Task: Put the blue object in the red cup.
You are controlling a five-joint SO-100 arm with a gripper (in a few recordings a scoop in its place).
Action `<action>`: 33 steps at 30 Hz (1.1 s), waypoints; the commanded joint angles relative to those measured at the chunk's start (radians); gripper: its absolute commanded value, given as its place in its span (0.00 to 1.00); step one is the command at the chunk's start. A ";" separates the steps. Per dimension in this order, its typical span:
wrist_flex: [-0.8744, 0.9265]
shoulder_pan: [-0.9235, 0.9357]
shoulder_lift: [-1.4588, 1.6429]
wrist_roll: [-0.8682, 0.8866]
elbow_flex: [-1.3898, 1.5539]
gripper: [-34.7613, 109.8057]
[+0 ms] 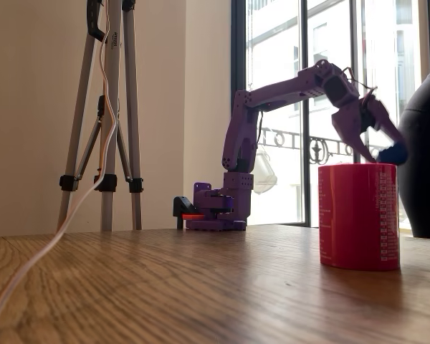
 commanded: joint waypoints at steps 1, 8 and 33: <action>-0.215 0.130 0.057 -0.048 -0.106 0.24; -0.416 0.310 -0.066 -0.069 -0.118 0.24; -0.419 0.402 -0.057 -0.055 0.112 0.24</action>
